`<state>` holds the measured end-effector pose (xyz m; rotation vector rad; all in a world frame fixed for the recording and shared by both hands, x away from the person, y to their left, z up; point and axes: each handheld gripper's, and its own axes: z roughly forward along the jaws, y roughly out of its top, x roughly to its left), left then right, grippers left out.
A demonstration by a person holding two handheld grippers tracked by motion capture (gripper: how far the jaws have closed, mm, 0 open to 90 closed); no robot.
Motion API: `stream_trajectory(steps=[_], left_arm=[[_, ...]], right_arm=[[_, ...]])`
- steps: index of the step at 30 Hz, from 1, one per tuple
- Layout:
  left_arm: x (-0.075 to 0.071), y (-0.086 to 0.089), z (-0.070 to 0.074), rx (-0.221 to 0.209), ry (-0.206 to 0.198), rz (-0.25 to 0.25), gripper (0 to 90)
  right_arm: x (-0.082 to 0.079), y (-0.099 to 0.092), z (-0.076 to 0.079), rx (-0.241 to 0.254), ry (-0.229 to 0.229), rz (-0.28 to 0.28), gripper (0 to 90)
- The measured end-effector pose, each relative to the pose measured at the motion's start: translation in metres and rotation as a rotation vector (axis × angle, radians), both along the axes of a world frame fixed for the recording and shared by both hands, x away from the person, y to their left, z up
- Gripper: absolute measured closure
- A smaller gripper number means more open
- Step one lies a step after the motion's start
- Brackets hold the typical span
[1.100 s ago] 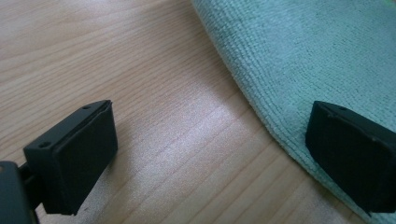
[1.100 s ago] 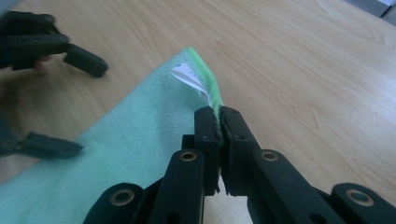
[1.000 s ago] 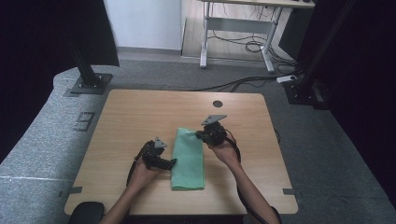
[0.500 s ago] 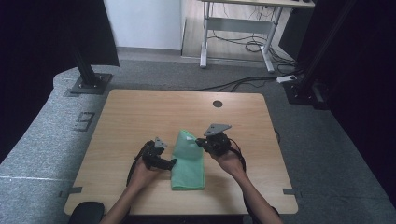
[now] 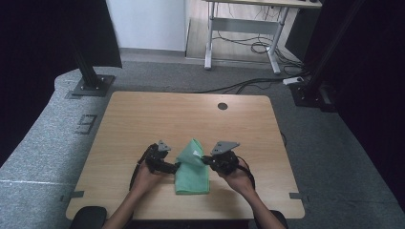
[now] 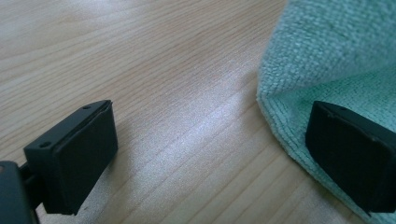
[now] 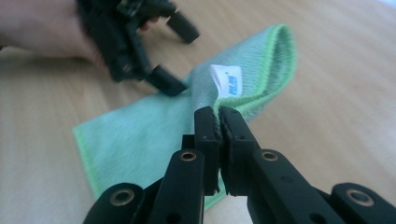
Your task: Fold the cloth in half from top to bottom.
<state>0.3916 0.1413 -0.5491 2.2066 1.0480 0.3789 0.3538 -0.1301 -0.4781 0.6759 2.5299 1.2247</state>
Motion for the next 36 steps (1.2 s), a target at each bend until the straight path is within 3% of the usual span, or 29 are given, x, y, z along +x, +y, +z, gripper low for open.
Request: stream_trajectory(steps=[8,18,25,31,36], left_arm=[[0.000,0.000,0.000,0.000,-0.001,0.000,2.6],[0.000,0.001,0.000,-0.002,-0.001,-0.012,2.9],[0.001,0.009,0.003,-0.077,0.030,-0.076,4.0],[-0.003,0.009,0.024,-0.119,0.012,-0.123,15.4],[-0.001,-0.003,0.044,-0.155,-0.002,-0.172,22.3]], right_arm=[[-0.014,0.001,-0.023,-0.021,0.059,0.020,85.0],[-0.016,0.002,-0.052,-0.077,0.128,0.014,84.2],[-0.017,-0.001,-0.059,-0.049,0.159,-0.011,82.7],[-0.013,-0.006,-0.062,-0.005,0.204,-0.021,81.5],[-0.013,-0.007,-0.063,0.006,0.212,-0.024,81.3]])
